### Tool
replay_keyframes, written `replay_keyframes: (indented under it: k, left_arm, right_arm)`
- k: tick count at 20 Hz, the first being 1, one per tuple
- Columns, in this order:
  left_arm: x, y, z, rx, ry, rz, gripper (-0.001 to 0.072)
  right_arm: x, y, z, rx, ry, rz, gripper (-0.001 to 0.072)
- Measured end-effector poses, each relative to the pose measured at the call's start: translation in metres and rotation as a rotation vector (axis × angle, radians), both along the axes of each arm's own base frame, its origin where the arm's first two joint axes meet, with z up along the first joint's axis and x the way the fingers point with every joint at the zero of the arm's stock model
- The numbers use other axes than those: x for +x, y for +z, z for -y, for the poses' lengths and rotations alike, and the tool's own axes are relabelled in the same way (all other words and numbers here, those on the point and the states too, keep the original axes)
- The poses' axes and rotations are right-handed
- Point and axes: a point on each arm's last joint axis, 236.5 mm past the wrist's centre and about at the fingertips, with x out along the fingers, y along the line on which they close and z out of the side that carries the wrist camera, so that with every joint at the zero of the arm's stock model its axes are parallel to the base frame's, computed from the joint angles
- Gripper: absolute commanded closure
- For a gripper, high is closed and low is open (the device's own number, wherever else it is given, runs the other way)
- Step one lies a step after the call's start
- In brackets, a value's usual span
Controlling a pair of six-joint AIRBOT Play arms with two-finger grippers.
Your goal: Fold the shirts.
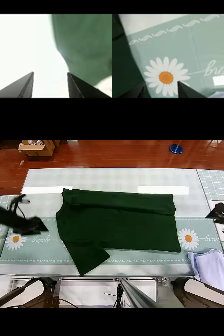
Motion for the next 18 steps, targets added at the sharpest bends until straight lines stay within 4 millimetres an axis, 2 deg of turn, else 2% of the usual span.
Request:
replay_keyframes:
  k: [1, 3, 5, 8, 12, 13, 14, 15, 16, 18]
  left_arm:
    - [-0.018, -0.006, 0.009, -0.05, 0.015, -0.034, 0.016]
    - [-0.044, -0.018, 0.024, -0.122, 0.042, -0.082, 0.016]
    - [-0.057, -0.026, 0.042, -0.191, 0.066, -0.102, 0.016]
    - [-0.057, -0.038, 0.06, -0.242, 0.104, -0.087, 0.0161]
    - [-0.043, -0.051, 0.079, -0.26, 0.121, -0.047, 0.018]
    - [-0.04, -0.054, 0.083, -0.257, 0.12, -0.042, 0.0254]
    - [-0.039, -0.059, 0.089, -0.253, 0.116, -0.048, 0.0414]
    - [-0.039, -0.063, 0.094, -0.251, 0.106, -0.056, 0.0619]
    - [-0.039, -0.066, 0.099, -0.249, 0.092, -0.062, 0.0678]
    - [-0.043, -0.072, 0.109, -0.251, 0.068, -0.085, 0.0679]
  right_arm:
    - [-0.003, -0.003, 0.001, 0.011, -0.021, 0.012, 0.0226]
    - [-0.01, -0.01, -0.001, 0.038, -0.047, 0.02, 0.0228]
    - [-0.012, -0.015, -0.004, 0.062, -0.06, 0.027, 0.0228]
    - [-0.014, -0.018, -0.007, 0.082, -0.069, 0.034, 0.0238]
    - [-0.015, -0.018, -0.012, 0.102, -0.069, 0.033, 0.0238]
    - [-0.016, -0.018, -0.013, 0.106, -0.069, 0.031, 0.0238]
    - [-0.017, -0.018, -0.014, 0.11, -0.067, 0.027, 0.0238]
    - [-0.018, -0.018, -0.015, 0.114, -0.065, 0.024, 0.0238]
    - [-0.019, -0.017, -0.016, 0.117, -0.062, 0.022, 0.0238]
    - [-0.02, -0.014, -0.017, 0.113, -0.06, 0.028, 0.0237]
